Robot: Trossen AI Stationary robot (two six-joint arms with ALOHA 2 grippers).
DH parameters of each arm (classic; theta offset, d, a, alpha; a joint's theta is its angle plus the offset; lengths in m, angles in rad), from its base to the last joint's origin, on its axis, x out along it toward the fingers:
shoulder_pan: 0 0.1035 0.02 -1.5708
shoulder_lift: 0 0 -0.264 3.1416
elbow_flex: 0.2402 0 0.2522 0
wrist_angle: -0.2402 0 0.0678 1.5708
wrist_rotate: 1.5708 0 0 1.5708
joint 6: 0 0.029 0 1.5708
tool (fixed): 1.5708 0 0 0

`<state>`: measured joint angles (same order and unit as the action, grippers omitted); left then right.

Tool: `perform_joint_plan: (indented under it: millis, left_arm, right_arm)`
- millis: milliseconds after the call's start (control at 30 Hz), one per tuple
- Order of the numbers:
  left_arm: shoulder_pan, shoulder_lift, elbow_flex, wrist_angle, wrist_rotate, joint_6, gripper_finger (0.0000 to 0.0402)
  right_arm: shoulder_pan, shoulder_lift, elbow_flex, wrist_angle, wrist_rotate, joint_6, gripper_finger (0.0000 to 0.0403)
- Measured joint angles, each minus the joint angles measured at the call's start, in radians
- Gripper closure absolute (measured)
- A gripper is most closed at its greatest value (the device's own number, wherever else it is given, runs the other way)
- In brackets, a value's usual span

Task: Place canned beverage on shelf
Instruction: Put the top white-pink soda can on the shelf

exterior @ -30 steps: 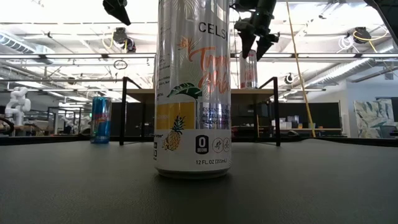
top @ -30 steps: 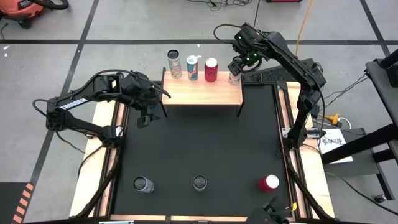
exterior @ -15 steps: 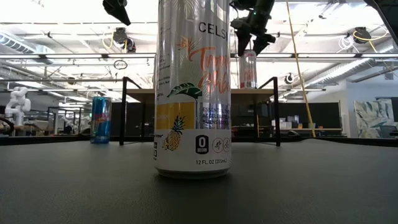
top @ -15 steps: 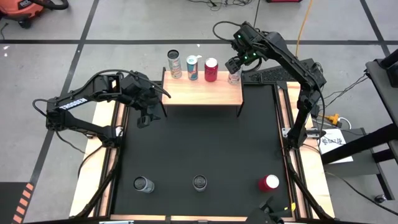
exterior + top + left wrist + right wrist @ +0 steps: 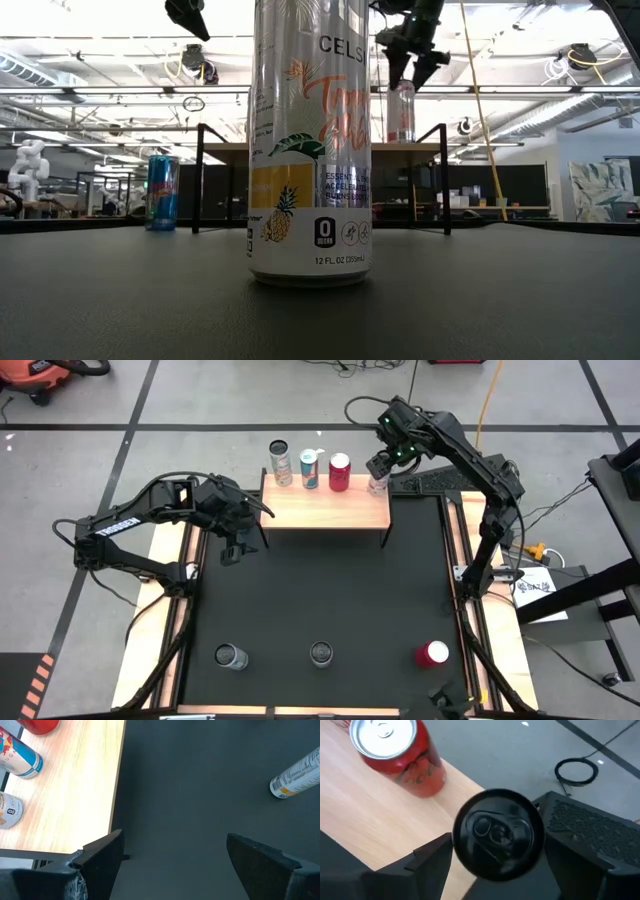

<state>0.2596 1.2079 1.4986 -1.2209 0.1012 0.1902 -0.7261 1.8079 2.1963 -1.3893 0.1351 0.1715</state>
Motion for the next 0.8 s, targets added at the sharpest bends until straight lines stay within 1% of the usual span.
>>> perform_joint_plan:
  millis: [233,500,633,800]
  left_arm:
    - [0.0,0.0,0.0,0.0,0.0,0.0,0.0052]
    - [0.0,0.0,0.0,0.0,0.0,0.0,0.0052]
    - [0.0,0.0,0.0,0.0,0.0,0.0,0.0052]
    - [0.0,0.0,0.0,0.0,0.0,0.0,0.0052]
  right_arm:
    - [0.001,-0.011,0.0,-0.038,0.018,0.034,0.0112]
    - [0.002,-0.011,0.0,-0.022,0.018,0.076,0.0112]
    - [0.002,-0.011,0.0,-0.02,-0.031,0.083,0.0113]
    - [0.015,-0.011,0.0,-0.006,-0.034,0.09,0.0113]
